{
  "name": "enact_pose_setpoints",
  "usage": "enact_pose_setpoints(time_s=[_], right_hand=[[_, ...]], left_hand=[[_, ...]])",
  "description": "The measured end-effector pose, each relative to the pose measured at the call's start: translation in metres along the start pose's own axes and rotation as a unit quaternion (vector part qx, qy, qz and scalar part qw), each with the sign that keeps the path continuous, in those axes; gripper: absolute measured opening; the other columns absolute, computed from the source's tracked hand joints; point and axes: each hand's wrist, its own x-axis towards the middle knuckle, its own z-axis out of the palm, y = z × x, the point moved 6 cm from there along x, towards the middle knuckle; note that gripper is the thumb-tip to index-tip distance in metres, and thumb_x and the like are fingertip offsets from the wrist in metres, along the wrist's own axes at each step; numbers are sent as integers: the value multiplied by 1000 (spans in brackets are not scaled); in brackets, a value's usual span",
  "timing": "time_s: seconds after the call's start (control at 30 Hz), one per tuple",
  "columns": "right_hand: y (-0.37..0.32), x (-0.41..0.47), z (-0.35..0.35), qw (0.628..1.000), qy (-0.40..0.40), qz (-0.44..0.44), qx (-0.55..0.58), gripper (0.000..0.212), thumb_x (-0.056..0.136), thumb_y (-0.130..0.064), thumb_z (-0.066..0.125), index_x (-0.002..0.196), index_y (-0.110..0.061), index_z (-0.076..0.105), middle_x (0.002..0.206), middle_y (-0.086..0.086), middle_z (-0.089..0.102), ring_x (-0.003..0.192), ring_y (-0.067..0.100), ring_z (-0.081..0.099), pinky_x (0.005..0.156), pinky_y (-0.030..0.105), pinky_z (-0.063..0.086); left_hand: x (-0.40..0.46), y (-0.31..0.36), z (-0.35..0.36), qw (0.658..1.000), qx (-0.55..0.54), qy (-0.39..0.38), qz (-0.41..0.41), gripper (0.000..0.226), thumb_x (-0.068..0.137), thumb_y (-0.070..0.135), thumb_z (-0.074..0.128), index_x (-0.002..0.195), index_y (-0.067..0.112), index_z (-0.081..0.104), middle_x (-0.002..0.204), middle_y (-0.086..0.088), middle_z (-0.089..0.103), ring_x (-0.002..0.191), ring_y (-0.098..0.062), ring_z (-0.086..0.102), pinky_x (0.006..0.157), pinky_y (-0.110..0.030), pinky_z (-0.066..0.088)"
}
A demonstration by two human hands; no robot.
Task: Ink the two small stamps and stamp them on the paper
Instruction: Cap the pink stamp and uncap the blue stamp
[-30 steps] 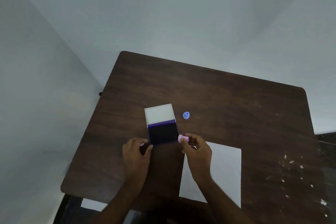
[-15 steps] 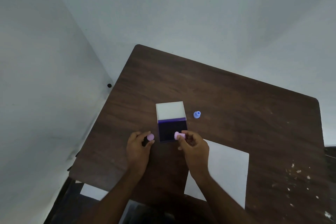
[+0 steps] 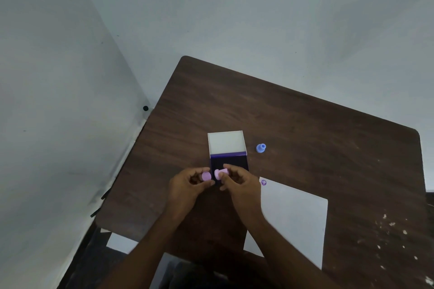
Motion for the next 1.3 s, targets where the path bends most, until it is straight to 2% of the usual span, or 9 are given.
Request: enact_pose_setpoints(time_s=[0.07, 0.13, 0.23, 0.37, 0.57, 0.73, 0.87, 1.07, 1.3], right_hand=[[-5, -2, 3, 1000, 8, -12, 0, 35, 78, -38, 73, 109, -24, 67, 102, -3, 73, 88, 9, 69, 81, 21, 56], [-8, -4, 5, 1000, 6, -8, -3, 33, 79, -34, 73, 109, -20, 67, 102, -1, 72, 91, 10, 67, 86, 23, 54], [-8, -6, 7, 1000, 2, -2, -3, 33, 79, -33, 74, 107, -16, 68, 100, 0, 72, 91, 13, 67, 89, 28, 53], [-6, -4, 11, 999, 0, 3, -47, 37, 80, -35, 73, 110, -15, 67, 102, -2, 68, 87, 8, 59, 84, 15, 45], [-5, -5, 11, 999, -5, 9, -43, 39, 79, -38, 73, 110, -14, 67, 107, 4, 70, 96, 17, 64, 93, 29, 51], [-6, -4, 7, 1000, -13, 10, -19, 18, 78, -39, 73, 93, -32, 67, 90, -9, 70, 88, 9, 65, 84, 21, 52], [-1, -3, 8, 999, -27, 39, -7, 28, 83, -33, 70, 104, -16, 69, 99, 7, 73, 91, 17, 67, 92, 30, 53], [-5, -4, 5, 999, -28, 34, 19, 31, 82, -30, 71, 108, -13, 70, 100, 8, 74, 89, 19, 70, 90, 34, 56], [-6, -5, 8, 997, -42, 46, 42, 32, 82, -29, 71, 108, -11, 70, 101, 9, 74, 88, 21, 70, 87, 28, 56]], left_hand=[[0, 3, -3, 1000, 26, 0, 16, 28, 72, 33, 80, 97, 39, 69, 90, 22, 68, 86, 7, 62, 74, -8, 48], [0, 5, -5, 999, 41, -6, 11, 25, 72, 34, 80, 94, 41, 69, 82, 28, 66, 82, 11, 61, 70, -7, 48], [-1, 6, -6, 1000, 22, -19, 1, 30, 73, 29, 80, 102, 31, 73, 70, 35, 67, 74, 12, 64, 63, -5, 50], [-3, 10, 1, 998, 1, -56, -12, 33, 77, 17, 77, 110, 17, 71, 59, 27, 67, 63, 8, 66, 55, -3, 46], [-5, 19, 3, 998, 17, -55, 13, 30, 80, 12, 74, 109, 11, 70, 86, 3, 69, 69, -3, 64, 64, -2, 48], [-7, 20, 4, 998, -14, -68, 1, 21, 81, 8, 72, 101, 7, 72, 88, -4, 71, 73, -12, 65, 68, -7, 51], [-8, 21, 0, 996, -77, -49, -2, 22, 79, 15, 74, 98, 24, 73, 91, 5, 75, 84, -10, 70, 73, -12, 54], [-4, 19, 5, 988, -138, -74, -13, 44, 80, 21, 73, 123, 20, 62, 95, 28, 70, 99, 4, 66, 74, -8, 51], [1, 14, 3, 982, -169, -84, -27, 49, 73, 24, 78, 120, 21, 65, 98, 22, 73, 100, 1, 67, 75, -7, 50]])
